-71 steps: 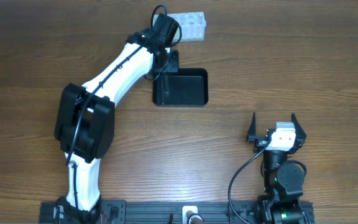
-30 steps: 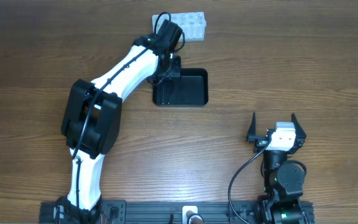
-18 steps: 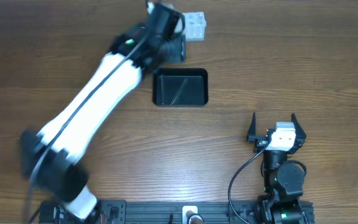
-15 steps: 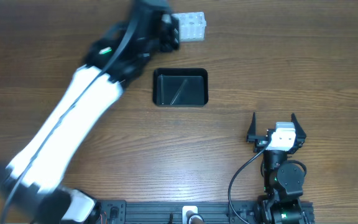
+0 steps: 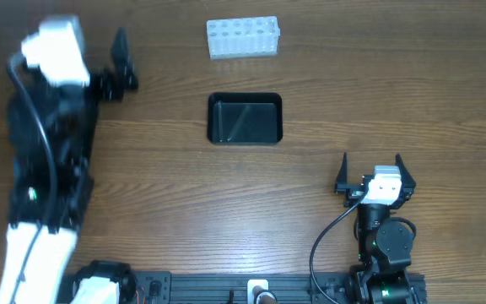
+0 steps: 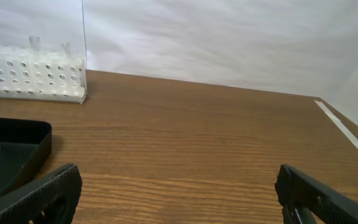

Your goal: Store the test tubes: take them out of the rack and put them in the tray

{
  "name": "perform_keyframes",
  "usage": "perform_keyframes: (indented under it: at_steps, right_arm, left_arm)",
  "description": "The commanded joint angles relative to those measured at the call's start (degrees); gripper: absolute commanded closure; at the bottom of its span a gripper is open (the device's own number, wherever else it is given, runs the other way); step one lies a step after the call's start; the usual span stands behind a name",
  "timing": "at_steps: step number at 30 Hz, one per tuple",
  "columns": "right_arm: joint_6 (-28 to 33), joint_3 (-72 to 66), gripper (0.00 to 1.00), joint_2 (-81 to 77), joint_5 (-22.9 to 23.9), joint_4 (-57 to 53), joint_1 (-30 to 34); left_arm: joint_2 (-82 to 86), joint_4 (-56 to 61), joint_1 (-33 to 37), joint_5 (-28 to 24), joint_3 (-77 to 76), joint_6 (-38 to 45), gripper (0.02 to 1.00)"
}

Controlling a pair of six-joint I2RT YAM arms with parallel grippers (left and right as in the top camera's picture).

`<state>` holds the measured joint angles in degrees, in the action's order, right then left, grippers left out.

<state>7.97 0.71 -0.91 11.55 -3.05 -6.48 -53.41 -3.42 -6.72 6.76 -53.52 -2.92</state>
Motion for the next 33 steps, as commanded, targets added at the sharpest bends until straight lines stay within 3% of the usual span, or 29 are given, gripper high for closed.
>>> perform_keyframes:
  at_steps: [1,13,33]
  right_arm:
    - [0.3,-0.4,0.009,0.6,0.3,-0.1,-0.3]
    - [0.3,-0.4,0.009,0.6,0.3,-0.1,-0.3]
    - [0.3,-0.4,0.009,0.6,0.3,-0.1,-0.3]
  left_arm:
    - [10.8,3.5,1.9,-3.0,12.5,2.7,0.018]
    - [34.0,4.1,2.0,-3.7,34.6,2.5,0.018]
    - [51.9,-0.9,2.0,-7.2,53.2,2.5,0.018]
